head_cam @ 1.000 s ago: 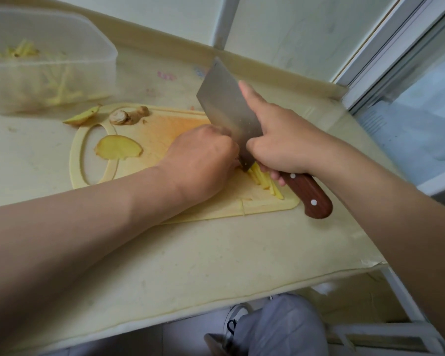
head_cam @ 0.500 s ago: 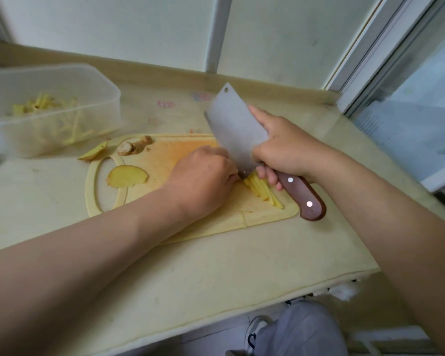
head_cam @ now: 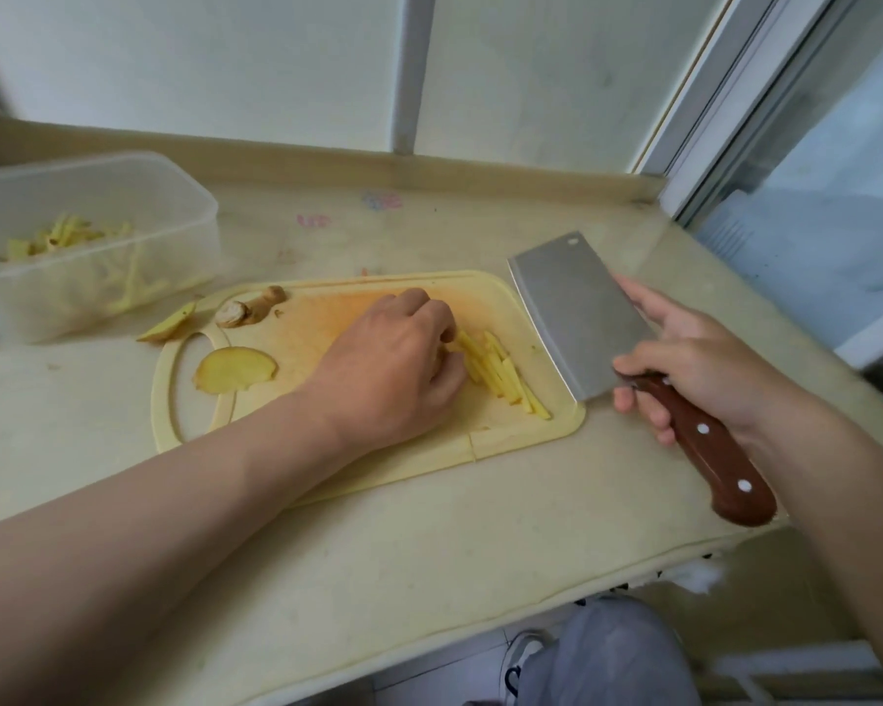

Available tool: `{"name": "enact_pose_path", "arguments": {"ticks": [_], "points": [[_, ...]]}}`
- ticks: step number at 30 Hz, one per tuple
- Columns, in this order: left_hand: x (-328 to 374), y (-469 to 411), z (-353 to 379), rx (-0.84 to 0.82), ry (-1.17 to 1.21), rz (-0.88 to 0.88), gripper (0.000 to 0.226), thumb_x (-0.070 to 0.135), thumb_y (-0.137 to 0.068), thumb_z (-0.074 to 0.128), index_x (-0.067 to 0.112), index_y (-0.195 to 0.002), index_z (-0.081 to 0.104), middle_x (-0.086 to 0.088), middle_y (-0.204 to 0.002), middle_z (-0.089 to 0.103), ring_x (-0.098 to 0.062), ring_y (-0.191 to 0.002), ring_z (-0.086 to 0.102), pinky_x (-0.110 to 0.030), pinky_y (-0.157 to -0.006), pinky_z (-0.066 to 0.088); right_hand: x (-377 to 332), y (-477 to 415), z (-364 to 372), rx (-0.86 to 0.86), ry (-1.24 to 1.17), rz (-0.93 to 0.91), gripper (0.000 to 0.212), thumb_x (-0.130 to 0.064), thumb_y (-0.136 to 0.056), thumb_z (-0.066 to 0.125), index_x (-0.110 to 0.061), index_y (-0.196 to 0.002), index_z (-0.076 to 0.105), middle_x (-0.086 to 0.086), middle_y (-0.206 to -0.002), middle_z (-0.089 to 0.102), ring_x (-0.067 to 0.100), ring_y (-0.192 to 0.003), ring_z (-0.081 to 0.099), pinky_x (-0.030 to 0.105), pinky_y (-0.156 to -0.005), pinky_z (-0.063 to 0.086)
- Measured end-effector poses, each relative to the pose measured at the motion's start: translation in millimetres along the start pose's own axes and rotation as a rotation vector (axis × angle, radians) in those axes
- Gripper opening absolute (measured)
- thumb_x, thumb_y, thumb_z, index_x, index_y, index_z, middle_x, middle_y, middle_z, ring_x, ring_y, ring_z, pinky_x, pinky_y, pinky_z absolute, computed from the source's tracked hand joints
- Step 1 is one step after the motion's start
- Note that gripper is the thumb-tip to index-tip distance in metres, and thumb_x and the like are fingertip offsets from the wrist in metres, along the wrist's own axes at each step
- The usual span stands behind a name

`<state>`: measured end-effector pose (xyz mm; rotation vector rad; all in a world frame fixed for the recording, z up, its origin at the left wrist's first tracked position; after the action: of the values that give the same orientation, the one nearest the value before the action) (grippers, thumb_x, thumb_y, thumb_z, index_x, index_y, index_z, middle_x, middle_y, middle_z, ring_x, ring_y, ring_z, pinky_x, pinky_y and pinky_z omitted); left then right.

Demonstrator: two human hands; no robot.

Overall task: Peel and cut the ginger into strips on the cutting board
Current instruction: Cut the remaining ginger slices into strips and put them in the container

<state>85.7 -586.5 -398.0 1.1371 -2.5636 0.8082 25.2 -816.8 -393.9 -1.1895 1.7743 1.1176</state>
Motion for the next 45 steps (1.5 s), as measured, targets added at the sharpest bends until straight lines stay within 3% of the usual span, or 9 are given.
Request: {"name": "enact_pose_path", "arguments": {"ticks": [5, 14, 26, 32, 37, 42, 45], "points": [[-2, 2, 0, -0.064, -0.052, -0.057, 0.037, 0.046, -0.076, 0.055, 0.018, -0.098, 0.064, 0.0, -0.095, 0.062, -0.026, -0.09, 0.055, -0.044, -0.088, 0.043, 23, 9, 3, -0.065, -0.03, 0.062, 0.084, 0.007, -0.099, 0.052, -0.051, -0.158, 0.034, 0.026, -0.067, 0.06, 0.019, -0.038, 0.047, 0.027, -0.036, 0.042], [0, 4, 10, -0.147, -0.038, -0.022, 0.074, 0.082, -0.064, 0.046, 0.022, -0.107, 0.06, 0.007, -0.099, 0.058, -0.018, -0.096, 0.051, -0.036, -0.092, 0.038, 18, 14, 33, -0.12, 0.046, 0.055, 0.089, 0.006, -0.097, 0.055, -0.056, -0.157, 0.031, 0.016, -0.063, 0.058, 0.025, -0.041, 0.049, 0.03, -0.04, 0.045], [-7, 1, 10, -0.088, 0.007, -0.018, 0.068, 0.082, -0.07, 0.045, 0.021, -0.099, 0.059, 0.003, -0.093, 0.059, -0.023, -0.088, 0.053, -0.042, -0.086, 0.045, 8, 15, 61, -0.127, 0.048, 0.026, 0.087, 0.003, -0.094, 0.056, -0.053, -0.157, 0.034, 0.014, -0.062, 0.054, 0.024, -0.041, 0.048, 0.029, -0.042, 0.046], [-7, 0, 5, -0.031, 0.093, -0.035, 0.052, 0.062, -0.076, 0.073, 0.018, -0.1, 0.061, 0.0, -0.098, 0.062, -0.023, -0.093, 0.054, -0.035, -0.084, 0.043, 9, 12, 62, -0.103, -0.048, 0.038, 0.082, 0.004, -0.094, 0.056, -0.043, -0.158, 0.038, 0.014, -0.061, 0.053, 0.022, -0.039, 0.046, 0.027, -0.039, 0.044], [-7, -3, -3, 0.004, 0.133, -0.065, 0.048, 0.053, -0.076, 0.08, 0.014, -0.099, 0.063, -0.002, -0.096, 0.061, -0.023, -0.091, 0.056, -0.034, -0.081, 0.045, 4, 10, 70, -0.115, -0.113, 0.031, 0.079, 0.006, -0.095, 0.054, -0.034, -0.161, 0.035, 0.013, -0.058, 0.052, 0.02, -0.036, 0.045, 0.026, -0.036, 0.042], [-5, -8, -17, 0.034, 0.132, -0.084, 0.049, 0.055, -0.074, 0.076, 0.015, -0.098, 0.064, -0.001, -0.093, 0.06, -0.024, -0.088, 0.058, -0.036, -0.08, 0.048, -9, 5, 81, -0.155, -0.162, 0.008, 0.072, 0.007, -0.096, 0.052, -0.033, -0.155, 0.039, 0.012, -0.056, 0.052, 0.019, -0.034, 0.044, 0.025, -0.033, 0.041], [-5, -12, -29, 0.045, 0.138, -0.111, 0.048, 0.053, -0.07, 0.069, 0.015, -0.099, 0.064, 0.0, -0.093, 0.06, -0.02, -0.086, 0.058, -0.034, -0.081, 0.049, -19, 3, 85, -0.172, -0.178, -0.013, 0.065, 0.007, -0.096, 0.052, -0.039, -0.142, 0.045, 0.012, -0.056, 0.053, 0.018, -0.034, 0.044, 0.026, -0.033, 0.041]]}}
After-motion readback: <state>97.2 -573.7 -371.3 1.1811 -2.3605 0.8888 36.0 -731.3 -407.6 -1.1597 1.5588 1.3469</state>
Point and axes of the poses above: each hand's wrist, its own y-axis away from the middle knuckle, its own z-axis out of the palm, x = y × z, the point moved 8 cm from there along -y, towards the middle knuckle
